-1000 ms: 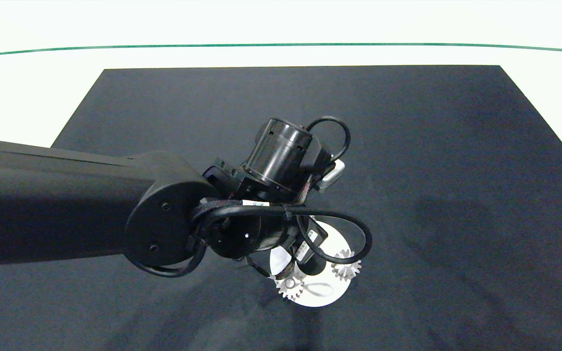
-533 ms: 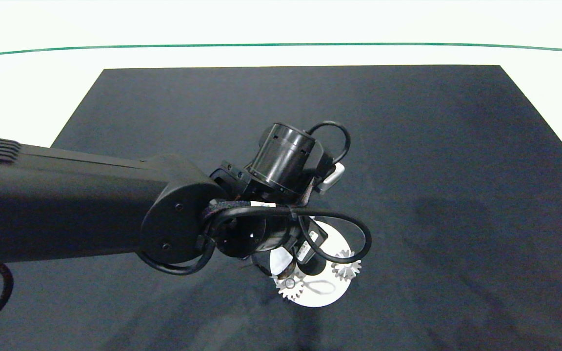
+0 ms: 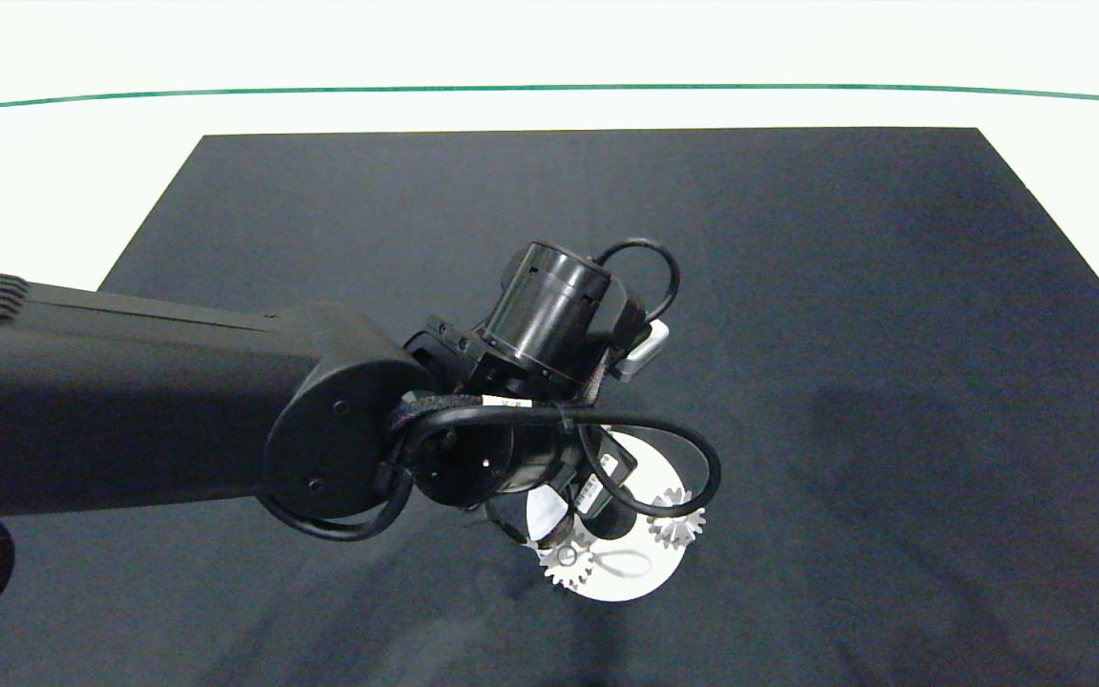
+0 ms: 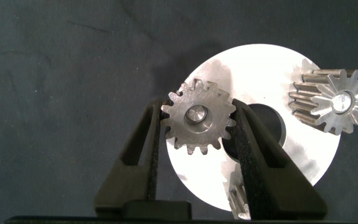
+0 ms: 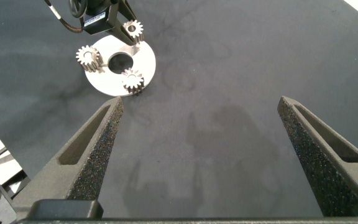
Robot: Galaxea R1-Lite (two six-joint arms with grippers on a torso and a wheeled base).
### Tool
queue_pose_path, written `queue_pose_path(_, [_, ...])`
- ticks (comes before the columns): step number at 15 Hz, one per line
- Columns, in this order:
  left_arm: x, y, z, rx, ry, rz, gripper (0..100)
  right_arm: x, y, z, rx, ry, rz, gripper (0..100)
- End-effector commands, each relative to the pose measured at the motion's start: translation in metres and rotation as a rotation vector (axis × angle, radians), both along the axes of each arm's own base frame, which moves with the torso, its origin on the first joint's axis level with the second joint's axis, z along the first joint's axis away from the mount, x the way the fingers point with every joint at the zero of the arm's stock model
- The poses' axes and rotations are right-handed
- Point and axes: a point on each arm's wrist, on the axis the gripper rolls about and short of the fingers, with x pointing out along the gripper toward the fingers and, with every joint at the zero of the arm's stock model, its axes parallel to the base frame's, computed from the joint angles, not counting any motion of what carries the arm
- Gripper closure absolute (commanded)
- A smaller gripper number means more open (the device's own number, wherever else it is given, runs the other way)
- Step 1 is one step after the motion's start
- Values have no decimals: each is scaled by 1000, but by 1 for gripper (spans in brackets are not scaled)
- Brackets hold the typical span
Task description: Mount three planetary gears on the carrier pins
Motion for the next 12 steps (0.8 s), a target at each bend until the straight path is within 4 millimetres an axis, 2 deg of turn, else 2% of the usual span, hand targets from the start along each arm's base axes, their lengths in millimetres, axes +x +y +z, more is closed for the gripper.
queue_pose_path(1, [-2, 2, 4, -10, -7, 1, 0, 0, 0, 0, -3, -1, 1, 0])
queue_pose_path(4, [-3, 2, 4, -18, -3, 11, 0, 0, 0, 0, -2, -2, 1, 0])
queue_pose_path(6, [-12, 19, 21, -46, -33, 24, 0, 0, 0, 0, -2, -2, -2, 0])
queue_pose_path(8, [-25, 58, 41, -70, -75, 76, 0, -1, -1, 1, 0, -8, -17, 0])
queue_pose_path(10, [-37, 123, 66, -117, -195, 284, 0, 5, -8, 4, 6, -10, -184, 0])
queue_pose_path(12, [-57, 180, 81, -178, -294, 446, 0, 8, -20, 7, 17, -29, -393, 0])
